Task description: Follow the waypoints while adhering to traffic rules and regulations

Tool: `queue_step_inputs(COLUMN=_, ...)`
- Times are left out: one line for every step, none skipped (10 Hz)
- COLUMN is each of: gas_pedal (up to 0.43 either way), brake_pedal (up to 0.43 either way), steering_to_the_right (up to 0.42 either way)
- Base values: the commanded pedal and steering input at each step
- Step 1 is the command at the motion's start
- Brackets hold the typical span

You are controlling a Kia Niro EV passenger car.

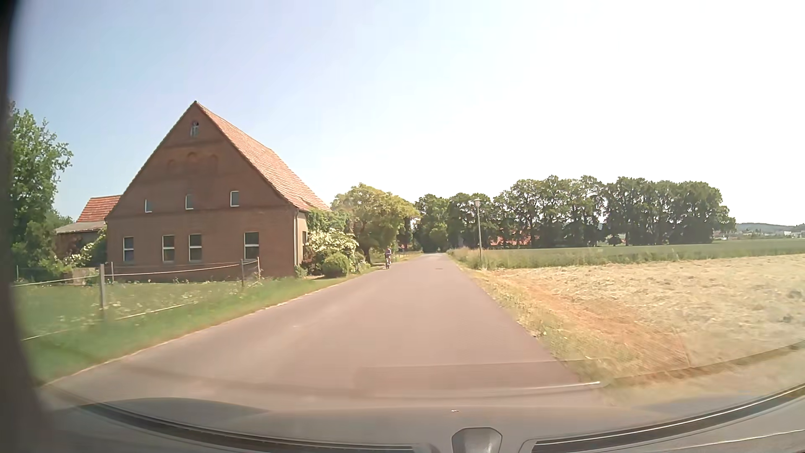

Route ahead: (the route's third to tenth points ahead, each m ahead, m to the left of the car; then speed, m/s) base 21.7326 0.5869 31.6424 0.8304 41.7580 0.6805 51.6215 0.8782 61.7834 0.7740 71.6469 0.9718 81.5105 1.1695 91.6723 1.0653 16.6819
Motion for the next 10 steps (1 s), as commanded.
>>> queue_step_inputs(gas_pedal=0.22, brake_pedal=0.006, steering_to_the_right=-0.002)
queue_step_inputs(gas_pedal=0.22, brake_pedal=0.006, steering_to_the_right=-0.002)
queue_step_inputs(gas_pedal=0.22, brake_pedal=0.006, steering_to_the_right=-0.001)
queue_step_inputs(gas_pedal=0.22, brake_pedal=0.006, steering_to_the_right=-0.001)
queue_step_inputs(gas_pedal=0.22, brake_pedal=0.006, steering_to_the_right=0.0)
queue_step_inputs(gas_pedal=0.22, brake_pedal=0.006, steering_to_the_right=0.005)
queue_step_inputs(gas_pedal=0.22, brake_pedal=0.006, steering_to_the_right=0.004)
queue_step_inputs(gas_pedal=0.22, brake_pedal=0.006, steering_to_the_right=0.004)
queue_step_inputs(gas_pedal=0.22, brake_pedal=0.006, steering_to_the_right=0.004)
queue_step_inputs(gas_pedal=0.22, brake_pedal=0.006, steering_to_the_right=0.005)
